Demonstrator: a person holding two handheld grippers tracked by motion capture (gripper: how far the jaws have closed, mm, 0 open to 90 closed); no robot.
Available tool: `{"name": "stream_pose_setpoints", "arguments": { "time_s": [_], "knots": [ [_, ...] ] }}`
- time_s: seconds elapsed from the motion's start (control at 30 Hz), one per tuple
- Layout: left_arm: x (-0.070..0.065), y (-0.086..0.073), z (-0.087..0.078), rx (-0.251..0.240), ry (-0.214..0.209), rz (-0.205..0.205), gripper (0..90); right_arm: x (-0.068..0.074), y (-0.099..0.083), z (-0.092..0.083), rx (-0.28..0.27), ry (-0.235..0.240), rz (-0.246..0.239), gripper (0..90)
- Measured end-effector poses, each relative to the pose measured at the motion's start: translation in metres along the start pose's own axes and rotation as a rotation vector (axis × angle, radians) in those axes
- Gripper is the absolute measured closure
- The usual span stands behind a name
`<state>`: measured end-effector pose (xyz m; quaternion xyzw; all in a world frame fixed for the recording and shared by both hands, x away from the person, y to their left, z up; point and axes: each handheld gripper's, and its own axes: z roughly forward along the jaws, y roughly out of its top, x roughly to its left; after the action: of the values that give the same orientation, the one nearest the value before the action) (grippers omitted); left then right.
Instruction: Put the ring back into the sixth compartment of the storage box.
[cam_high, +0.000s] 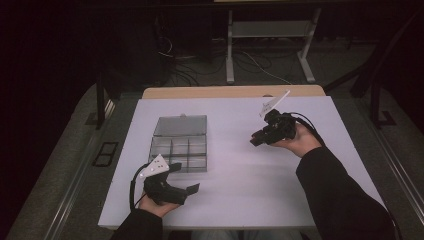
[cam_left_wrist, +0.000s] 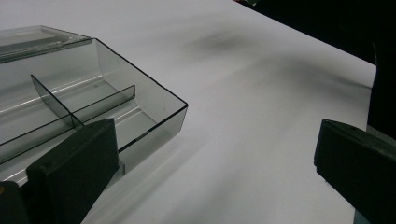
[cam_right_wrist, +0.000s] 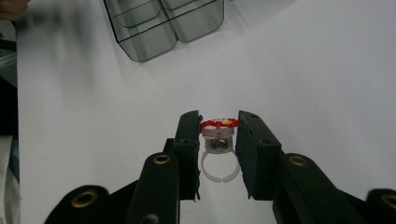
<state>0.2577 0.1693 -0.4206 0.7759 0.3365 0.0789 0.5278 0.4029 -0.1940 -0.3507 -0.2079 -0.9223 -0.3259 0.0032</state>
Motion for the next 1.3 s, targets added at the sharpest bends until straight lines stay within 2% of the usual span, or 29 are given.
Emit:
{"name": "stream_pose_setpoints", "arguments": {
  "time_s": [0.47,0.9,1.3],
  "knots": [
    [0.0,0.0,0.0,-0.006,-0.001,-0.004,0.0,0.005,0.028,0.01,-0.003,0.012,-0.033,69.9],
    [0.001,0.0,-0.001,-0.004,-0.004,-0.003,0.0,0.013,0.058,0.032,-0.007,0.026,-0.071,69.9],
    [0.0,0.0,-0.001,-0.007,-0.002,-0.006,0.0,0.02,0.077,0.053,-0.004,0.038,-0.067,69.9]
  ]
}}
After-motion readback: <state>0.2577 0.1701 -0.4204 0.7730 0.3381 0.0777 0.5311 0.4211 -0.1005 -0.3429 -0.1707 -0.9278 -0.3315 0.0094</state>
